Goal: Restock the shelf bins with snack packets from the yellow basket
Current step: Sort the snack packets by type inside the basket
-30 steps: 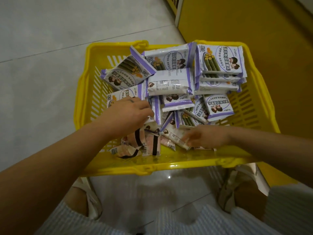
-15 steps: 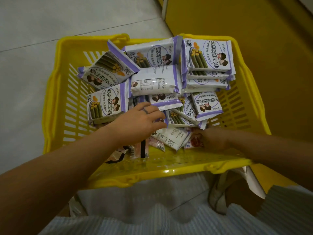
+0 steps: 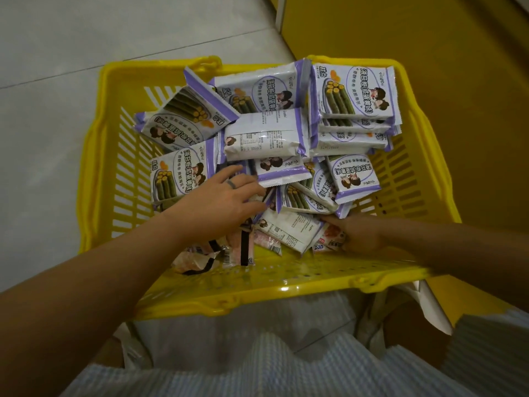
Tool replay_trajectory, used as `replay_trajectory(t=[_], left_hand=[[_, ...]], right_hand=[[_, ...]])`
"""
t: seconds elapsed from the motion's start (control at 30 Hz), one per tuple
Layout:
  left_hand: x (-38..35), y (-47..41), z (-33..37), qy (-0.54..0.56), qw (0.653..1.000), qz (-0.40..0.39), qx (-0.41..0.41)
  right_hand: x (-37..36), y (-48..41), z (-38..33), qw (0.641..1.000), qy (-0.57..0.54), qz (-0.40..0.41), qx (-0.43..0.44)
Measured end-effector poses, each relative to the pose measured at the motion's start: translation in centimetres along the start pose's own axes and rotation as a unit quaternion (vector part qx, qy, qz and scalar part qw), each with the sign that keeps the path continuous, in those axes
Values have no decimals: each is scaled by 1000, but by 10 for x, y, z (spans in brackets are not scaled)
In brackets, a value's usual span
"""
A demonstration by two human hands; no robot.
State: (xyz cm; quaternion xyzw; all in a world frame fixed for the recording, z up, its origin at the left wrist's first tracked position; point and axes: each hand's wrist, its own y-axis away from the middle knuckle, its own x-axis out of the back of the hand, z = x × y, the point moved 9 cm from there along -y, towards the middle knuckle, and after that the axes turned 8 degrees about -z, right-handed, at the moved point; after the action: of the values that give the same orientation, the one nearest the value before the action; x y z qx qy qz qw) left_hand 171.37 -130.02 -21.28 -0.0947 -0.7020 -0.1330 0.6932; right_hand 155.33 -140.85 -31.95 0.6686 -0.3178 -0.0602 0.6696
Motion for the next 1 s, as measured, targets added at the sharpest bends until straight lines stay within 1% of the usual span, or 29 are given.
replay_trajectory(t=[0.1,0.2,0.37,0.6,0.8,0.9,1.0], left_hand=[[5,8,-8,4,1000,22,7],[4,11,-12,2,1000,23,11],[2,11,-11,7,999,29,13],[0,11,-15,11,1000,16,24],[-2,11,-16,7,1000,10,27],[-2,11,-16,4,1000,7,26],[-2,12,-16,2,1000,-1,24]], right_hand=[[-3,-3,1,998,-57,-11,9],[-10,-4,4,994,-106,-40,11],[-14,-11,5,992,-114,-46,-3],[-15,-20,8,989,-138,-50,-7],[-10,-20,7,986,-168,-11,12],[-2,-18,6,989,-139,35,20],[-2,-14,3,992,-123,36,5]])
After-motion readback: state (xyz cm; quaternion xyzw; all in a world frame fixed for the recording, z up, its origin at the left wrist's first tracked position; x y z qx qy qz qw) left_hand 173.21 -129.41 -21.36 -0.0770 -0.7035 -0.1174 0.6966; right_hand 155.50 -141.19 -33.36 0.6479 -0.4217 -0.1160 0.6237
